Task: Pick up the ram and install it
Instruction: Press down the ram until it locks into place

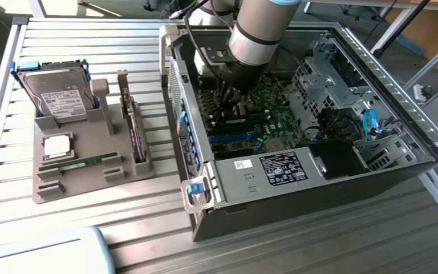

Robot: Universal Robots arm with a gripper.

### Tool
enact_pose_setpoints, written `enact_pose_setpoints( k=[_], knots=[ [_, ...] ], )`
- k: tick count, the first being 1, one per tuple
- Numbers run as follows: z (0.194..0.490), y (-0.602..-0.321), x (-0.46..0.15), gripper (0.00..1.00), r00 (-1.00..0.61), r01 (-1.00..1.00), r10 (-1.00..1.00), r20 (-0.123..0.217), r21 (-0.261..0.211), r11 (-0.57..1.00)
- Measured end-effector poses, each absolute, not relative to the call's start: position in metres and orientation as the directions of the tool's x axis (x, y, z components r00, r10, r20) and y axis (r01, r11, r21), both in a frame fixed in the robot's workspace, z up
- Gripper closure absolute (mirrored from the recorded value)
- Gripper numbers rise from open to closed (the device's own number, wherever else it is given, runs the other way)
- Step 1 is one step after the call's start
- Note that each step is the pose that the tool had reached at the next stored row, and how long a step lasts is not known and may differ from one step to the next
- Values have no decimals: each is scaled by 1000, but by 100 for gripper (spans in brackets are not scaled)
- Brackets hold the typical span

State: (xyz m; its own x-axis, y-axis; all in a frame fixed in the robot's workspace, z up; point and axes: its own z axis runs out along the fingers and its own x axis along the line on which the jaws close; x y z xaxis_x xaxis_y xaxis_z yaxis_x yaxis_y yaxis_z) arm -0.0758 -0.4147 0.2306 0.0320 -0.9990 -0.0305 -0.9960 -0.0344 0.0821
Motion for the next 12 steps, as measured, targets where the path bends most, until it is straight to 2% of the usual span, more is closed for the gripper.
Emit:
enact_pose_setpoints(
  k=[6,12],
  knots=[
    [229,-415,-76,89,32,-996,-999,-44,82,-36],
    [242,-415,-76,89,32,-996,-998,-48,81,-36]
  ],
)
